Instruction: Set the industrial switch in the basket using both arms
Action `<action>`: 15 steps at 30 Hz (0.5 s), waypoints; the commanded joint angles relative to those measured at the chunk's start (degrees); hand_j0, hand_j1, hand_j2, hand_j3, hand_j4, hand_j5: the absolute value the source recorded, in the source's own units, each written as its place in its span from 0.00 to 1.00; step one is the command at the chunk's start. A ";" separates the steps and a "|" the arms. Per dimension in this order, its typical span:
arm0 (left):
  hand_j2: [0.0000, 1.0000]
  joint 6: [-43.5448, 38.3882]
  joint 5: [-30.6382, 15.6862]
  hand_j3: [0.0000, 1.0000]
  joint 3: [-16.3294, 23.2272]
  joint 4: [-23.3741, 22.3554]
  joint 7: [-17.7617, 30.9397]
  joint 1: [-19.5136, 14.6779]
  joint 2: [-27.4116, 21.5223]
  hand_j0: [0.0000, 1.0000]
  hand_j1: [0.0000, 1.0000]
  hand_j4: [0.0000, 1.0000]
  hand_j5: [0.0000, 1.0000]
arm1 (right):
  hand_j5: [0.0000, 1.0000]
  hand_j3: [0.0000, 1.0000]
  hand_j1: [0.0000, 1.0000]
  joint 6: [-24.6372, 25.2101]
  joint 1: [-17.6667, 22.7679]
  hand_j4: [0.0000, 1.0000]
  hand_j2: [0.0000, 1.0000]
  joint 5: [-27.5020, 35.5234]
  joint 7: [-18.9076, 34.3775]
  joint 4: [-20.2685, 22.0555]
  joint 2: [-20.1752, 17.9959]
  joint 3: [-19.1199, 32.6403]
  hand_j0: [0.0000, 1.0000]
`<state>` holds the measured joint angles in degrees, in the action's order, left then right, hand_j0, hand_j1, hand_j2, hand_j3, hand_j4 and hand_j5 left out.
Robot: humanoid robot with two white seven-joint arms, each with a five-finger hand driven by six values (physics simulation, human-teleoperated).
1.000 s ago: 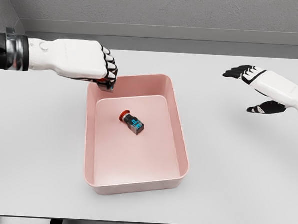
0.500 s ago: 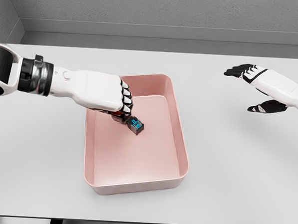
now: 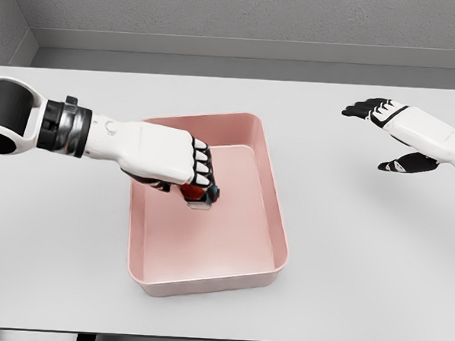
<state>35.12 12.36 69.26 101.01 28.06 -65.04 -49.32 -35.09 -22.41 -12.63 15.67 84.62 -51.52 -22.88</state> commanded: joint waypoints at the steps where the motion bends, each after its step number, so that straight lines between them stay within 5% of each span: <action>1: 1.00 -0.12 -0.67 1.00 0.08 -0.02 -0.02 -0.18 -0.07 1.00 1.00 1.00 1.00 | 1.00 1.00 1.00 0.09 0.00 1.00 1.00 0.41 -0.11 0.02 -0.07 0.03 1.00; 8: 1.00 -0.12 -3.83 1.00 -0.09 -0.02 -0.02 -1.41 -1.57 1.00 1.00 1.00 1.00 | 1.00 1.00 1.00 0.09 0.18 1.00 1.00 0.41 -0.11 0.02 -0.16 0.03 1.00; 10: 1.00 -0.12 -9.80 1.00 0.17 -0.72 -0.02 -1.23 -6.92 1.00 1.00 1.00 1.00 | 1.00 1.00 1.00 0.09 0.35 1.00 1.00 0.41 -0.03 0.02 -0.16 0.03 1.00; 12: 1.00 -0.12 -23.95 1.00 5.80 -5.55 -0.73 -1.14 -12.73 1.00 1.00 1.00 1.00 | 1.00 1.00 1.00 0.09 0.61 1.00 1.00 0.41 -0.02 0.02 -0.25 0.03 1.00; 15: 1.00 -0.12 -25.28 1.00 5.89 -11.80 -0.81 -0.97 -16.59 1.00 1.00 1.00 1.00 | 1.00 1.00 1.00 0.09 0.62 1.00 1.00 0.41 -0.02 0.02 -0.16 0.03 1.00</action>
<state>35.12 -8.55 74.07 92.80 27.41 -66.01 -62.25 -35.09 -21.80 -12.63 15.66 84.62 -51.64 -22.88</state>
